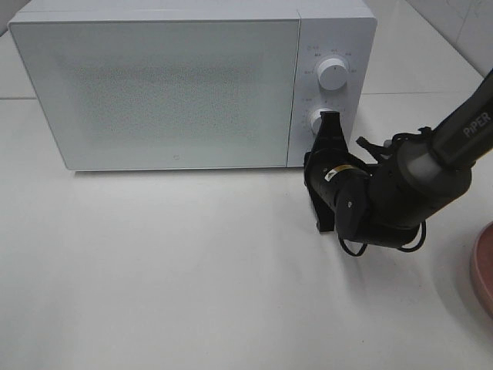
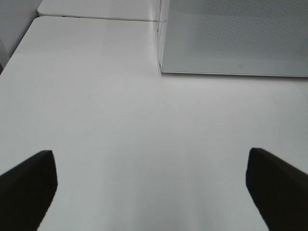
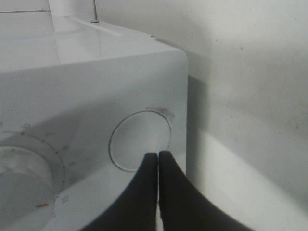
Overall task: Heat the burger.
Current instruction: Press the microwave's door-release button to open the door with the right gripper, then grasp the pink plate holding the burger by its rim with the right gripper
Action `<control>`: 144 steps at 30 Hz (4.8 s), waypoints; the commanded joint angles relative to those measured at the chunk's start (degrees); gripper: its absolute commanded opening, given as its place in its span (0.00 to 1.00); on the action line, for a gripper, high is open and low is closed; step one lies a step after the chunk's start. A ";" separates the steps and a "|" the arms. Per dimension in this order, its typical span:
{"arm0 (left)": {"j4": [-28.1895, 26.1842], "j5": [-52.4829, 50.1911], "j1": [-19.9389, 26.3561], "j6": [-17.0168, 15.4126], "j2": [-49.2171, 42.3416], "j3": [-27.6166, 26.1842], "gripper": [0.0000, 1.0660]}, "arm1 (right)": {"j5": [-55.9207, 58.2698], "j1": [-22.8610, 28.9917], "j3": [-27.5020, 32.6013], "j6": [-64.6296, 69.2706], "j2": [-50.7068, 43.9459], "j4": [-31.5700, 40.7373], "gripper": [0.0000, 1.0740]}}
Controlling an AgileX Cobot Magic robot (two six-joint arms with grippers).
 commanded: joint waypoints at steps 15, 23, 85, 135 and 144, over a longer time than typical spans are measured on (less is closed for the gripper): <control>0.06 -0.80 -0.11 -0.17 -0.80 0.11 0.94 | -2.29 -2.41 -3.32 -3.27 0.06 2.41 0.00; 0.06 -0.80 -0.11 -0.17 -0.80 0.11 0.94 | -5.50 -2.41 -5.33 -2.98 0.06 2.58 0.00; 0.06 -0.80 -0.11 -0.17 -0.80 0.11 0.94 | 16.21 -1.49 4.35 -15.41 -12.49 -0.29 0.01; 0.06 -0.80 -0.11 -0.17 -0.80 0.11 0.94 | 94.25 -12.38 5.67 -71.33 -46.75 -43.09 0.96; 0.06 -0.80 -0.11 -0.17 -0.80 0.11 0.94 | 98.32 -12.38 5.67 -66.75 -46.75 -46.58 0.93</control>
